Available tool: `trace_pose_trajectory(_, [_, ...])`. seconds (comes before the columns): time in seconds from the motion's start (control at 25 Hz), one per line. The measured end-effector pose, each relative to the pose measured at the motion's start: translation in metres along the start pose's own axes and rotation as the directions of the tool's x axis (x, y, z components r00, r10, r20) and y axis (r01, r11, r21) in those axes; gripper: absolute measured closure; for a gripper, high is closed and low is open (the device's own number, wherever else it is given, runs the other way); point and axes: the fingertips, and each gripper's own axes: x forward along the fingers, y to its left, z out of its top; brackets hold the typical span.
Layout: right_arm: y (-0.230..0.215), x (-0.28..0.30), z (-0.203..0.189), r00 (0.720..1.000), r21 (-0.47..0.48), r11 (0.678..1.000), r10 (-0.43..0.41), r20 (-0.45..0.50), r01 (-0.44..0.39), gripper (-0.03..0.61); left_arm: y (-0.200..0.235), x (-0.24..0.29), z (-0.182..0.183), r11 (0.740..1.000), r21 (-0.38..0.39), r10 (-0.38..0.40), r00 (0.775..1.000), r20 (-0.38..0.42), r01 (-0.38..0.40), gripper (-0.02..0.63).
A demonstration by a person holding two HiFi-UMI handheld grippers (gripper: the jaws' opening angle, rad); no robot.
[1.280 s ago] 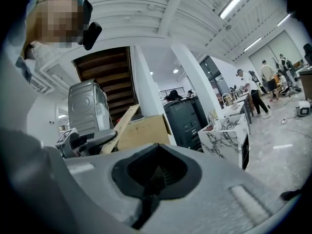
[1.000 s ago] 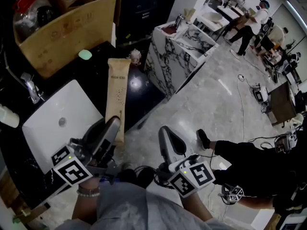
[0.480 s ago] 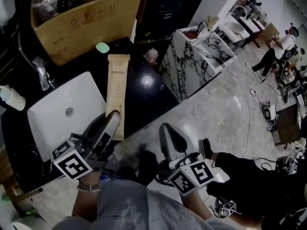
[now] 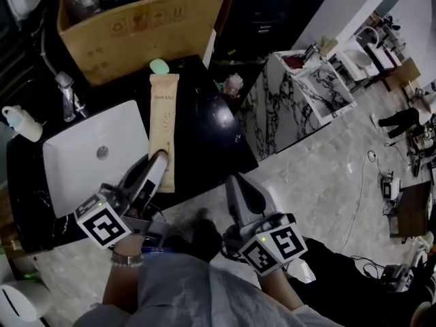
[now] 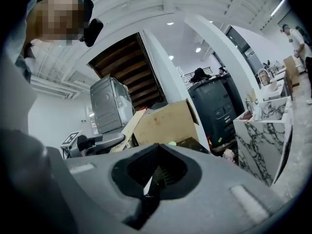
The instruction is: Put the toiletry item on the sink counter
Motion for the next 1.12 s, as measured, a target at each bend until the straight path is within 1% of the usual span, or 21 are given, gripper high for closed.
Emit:
trace_pose_trajectory(0.36, [-0.020, 0.031, 0.008, 0.992, 0.003, 0.993, 0.118, -0.053, -0.118, 0.580, 0.033, 0.025, 0.000, 0.993, -0.035, 0.115, 0.991, 0.061, -0.113, 0.580])
trace_pose_trajectory(0.48, [-0.022, 0.039, 0.007, 0.986, 0.006, 0.988, 0.154, -0.071, -0.154, 0.580, 0.043, 0.032, -0.002, 0.991, -0.070, 0.119, 0.989, 0.083, -0.113, 0.580])
trace_pose_trajectory(0.56, [-0.023, 0.044, 0.008, 0.981, 0.007, 0.984, 0.178, -0.081, -0.178, 0.580, 0.053, 0.035, -0.003, 0.986, -0.090, 0.147, 0.985, 0.095, -0.138, 0.580])
trace_pose_trajectory(0.68, [-0.027, 0.050, 0.008, 0.973, 0.014, 0.978, 0.209, -0.095, -0.209, 0.580, 0.072, 0.037, -0.009, 0.974, -0.117, 0.205, 0.974, 0.092, -0.194, 0.580])
trace_pose_trajectory(0.8, [-0.027, 0.056, 0.007, 0.965, 0.015, 0.971, 0.238, -0.112, -0.238, 0.580, 0.088, 0.041, -0.014, 0.964, -0.112, 0.249, 0.966, 0.075, -0.240, 0.580])
trace_pose_trajectory(0.96, [-0.029, 0.061, 0.006, 0.955, 0.019, 0.964, 0.266, -0.129, -0.266, 0.580, 0.108, 0.049, -0.017, 0.951, -0.147, 0.286, 0.955, 0.079, -0.272, 0.580])
trace_pose_trajectory(1.12, [-0.032, 0.064, 0.003, 0.947, 0.025, 0.958, 0.285, -0.146, -0.284, 0.580, 0.137, 0.047, -0.022, 0.914, -0.192, 0.376, 0.923, 0.075, -0.357, 0.580])
